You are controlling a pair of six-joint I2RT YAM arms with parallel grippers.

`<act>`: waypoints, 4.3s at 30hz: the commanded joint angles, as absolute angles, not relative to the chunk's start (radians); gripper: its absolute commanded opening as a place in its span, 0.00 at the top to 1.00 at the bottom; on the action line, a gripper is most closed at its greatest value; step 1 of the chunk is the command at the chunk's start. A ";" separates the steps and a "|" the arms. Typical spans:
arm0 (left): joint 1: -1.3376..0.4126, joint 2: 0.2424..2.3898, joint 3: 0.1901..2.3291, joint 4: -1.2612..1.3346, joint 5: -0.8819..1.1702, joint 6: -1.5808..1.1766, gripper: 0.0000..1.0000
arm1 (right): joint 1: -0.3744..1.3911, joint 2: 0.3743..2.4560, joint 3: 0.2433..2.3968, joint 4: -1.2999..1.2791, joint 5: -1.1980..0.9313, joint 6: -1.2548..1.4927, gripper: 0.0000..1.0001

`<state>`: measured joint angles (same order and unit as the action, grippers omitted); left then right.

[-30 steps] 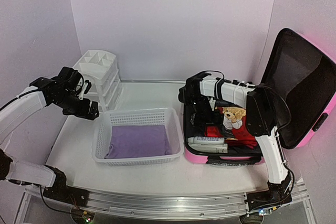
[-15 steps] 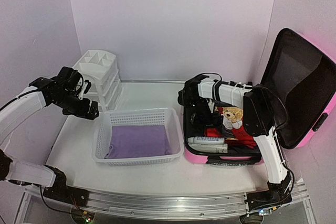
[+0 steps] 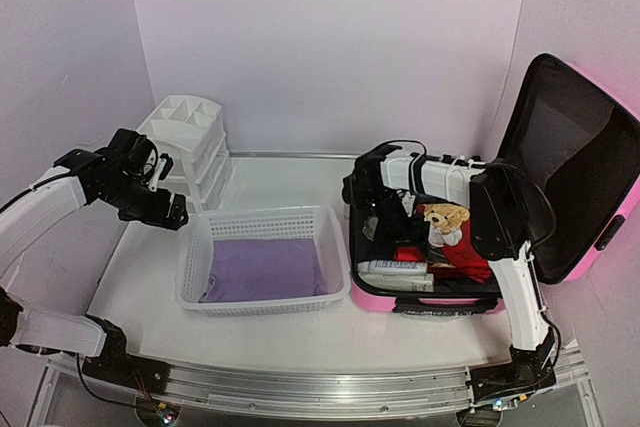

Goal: Open, take out, and arrange the luggage

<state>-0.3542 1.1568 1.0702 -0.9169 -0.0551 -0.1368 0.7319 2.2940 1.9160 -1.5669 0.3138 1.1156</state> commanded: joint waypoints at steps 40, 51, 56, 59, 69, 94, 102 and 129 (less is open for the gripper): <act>-0.352 1.138 1.077 -0.904 -0.041 -0.143 0.01 | 0.736 2.028 1.760 -1.823 0.305 0.998 0.22; -0.351 1.139 1.076 -0.904 -0.042 -0.146 0.01 | 0.731 2.051 1.729 -1.731 0.304 0.951 0.28; -0.351 1.140 1.077 -0.905 -0.044 -0.141 0.01 | 0.731 2.104 1.779 -1.718 0.308 0.911 0.32; -0.351 1.142 1.080 -0.905 -0.047 -0.140 0.01 | 0.729 2.118 1.784 -1.711 0.310 0.902 0.34; -0.351 1.141 1.078 -0.906 -0.051 -0.134 0.01 | 0.727 2.156 1.803 -1.689 0.297 0.871 0.40; -0.351 1.160 1.128 -0.925 -0.070 -0.182 0.01 | 0.685 2.013 1.723 -1.502 0.161 0.584 1.00; -0.351 1.238 1.226 -1.002 -0.054 -0.314 0.01 | 0.504 1.877 1.633 -1.406 -0.193 0.390 1.00; -0.351 1.166 1.187 -0.852 -0.017 -0.321 0.01 | 0.325 1.921 1.810 -1.266 -0.769 0.312 1.00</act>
